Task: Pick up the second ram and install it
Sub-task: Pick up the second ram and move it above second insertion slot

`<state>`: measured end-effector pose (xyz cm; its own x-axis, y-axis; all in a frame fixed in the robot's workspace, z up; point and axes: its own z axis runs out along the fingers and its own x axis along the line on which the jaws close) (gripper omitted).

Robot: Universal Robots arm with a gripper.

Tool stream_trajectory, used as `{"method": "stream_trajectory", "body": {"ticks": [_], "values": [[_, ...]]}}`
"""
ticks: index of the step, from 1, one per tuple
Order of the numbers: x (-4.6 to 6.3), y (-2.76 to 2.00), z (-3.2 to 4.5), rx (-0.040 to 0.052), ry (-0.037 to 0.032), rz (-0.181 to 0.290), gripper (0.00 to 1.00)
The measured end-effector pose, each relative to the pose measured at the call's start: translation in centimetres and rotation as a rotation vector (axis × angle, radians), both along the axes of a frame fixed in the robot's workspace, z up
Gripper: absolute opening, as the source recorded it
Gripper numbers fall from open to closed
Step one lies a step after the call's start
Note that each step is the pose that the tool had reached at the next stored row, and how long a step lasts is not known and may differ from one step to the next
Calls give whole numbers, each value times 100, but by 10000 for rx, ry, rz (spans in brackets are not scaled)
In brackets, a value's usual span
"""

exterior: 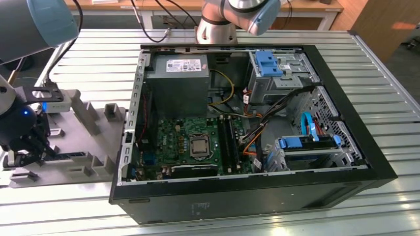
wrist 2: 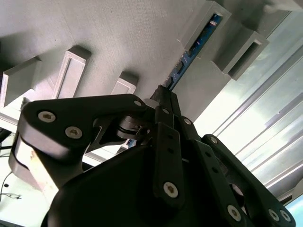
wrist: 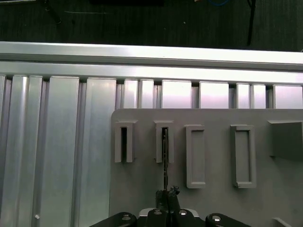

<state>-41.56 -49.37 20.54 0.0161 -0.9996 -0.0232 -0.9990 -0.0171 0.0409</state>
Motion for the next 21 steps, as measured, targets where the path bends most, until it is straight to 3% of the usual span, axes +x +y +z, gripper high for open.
{"method": "stream_trajectory", "body": {"ticks": [14,20,21], "values": [[0,0,293,0,0,-7,12],[0,0,297,2,1,-7,12],[1,0,298,1,28,-7,12]]}}
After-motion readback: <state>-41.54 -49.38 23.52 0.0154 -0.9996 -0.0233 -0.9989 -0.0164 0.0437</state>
